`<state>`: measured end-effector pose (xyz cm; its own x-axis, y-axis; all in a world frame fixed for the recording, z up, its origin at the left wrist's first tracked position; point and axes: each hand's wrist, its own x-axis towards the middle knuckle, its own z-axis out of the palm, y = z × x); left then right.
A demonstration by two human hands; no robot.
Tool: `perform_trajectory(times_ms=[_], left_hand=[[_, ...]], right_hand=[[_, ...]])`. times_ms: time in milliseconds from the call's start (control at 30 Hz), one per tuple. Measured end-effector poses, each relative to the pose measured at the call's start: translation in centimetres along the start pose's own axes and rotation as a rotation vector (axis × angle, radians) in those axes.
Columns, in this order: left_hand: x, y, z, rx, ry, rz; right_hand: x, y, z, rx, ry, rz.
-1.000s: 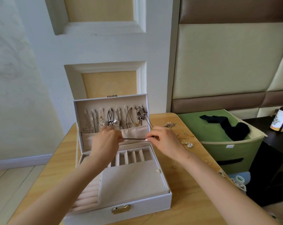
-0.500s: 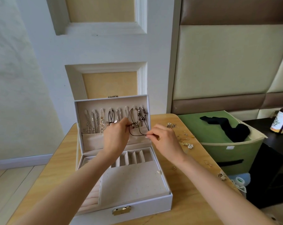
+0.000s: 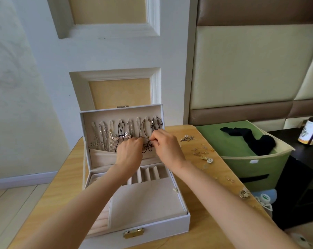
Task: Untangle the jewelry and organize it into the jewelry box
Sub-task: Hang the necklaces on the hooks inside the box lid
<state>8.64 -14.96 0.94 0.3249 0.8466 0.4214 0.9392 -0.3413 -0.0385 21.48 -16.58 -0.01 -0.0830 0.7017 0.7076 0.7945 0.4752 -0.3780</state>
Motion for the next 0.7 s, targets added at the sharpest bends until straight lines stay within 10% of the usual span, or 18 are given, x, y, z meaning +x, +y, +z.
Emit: perform_trajectory(times_ms=[300,700], left_hand=[[0.3,-0.6,-0.7,-0.013,-0.048,-0.071],[0.1,-2.5,-1.6,-0.123,-0.398,0.119]], right_hand=[[1.5,-1.0,-0.2,-0.525,-0.223,-0.089],[-0.4,0.5,-0.5,-0.351,-0.247,-0.134]])
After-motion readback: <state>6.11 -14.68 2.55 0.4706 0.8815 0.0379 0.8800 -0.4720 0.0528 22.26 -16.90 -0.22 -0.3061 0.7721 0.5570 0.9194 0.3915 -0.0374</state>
